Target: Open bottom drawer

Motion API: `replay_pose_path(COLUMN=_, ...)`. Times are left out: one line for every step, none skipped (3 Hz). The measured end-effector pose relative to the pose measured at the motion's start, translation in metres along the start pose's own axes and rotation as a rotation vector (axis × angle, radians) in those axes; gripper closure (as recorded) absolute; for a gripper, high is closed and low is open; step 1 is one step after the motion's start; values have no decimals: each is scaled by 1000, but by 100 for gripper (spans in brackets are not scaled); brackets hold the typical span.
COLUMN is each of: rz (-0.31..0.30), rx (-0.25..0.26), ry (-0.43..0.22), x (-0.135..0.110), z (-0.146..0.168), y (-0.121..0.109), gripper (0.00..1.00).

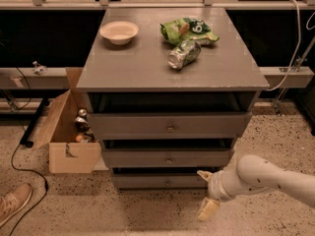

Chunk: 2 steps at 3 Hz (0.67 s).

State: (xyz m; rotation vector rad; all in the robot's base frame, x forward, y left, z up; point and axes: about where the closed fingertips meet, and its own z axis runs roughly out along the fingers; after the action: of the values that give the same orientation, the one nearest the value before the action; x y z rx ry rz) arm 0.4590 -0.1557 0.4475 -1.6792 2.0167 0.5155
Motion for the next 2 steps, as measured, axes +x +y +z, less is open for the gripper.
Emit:
replay_pose_path(rz=-22, rx=21, ry=0, x=31, z=58, y=-5, gripper=0)
replay_pose_path(rz=-32, rx=25, ry=-37, x=44, z=96, y=-15, gripper=0)
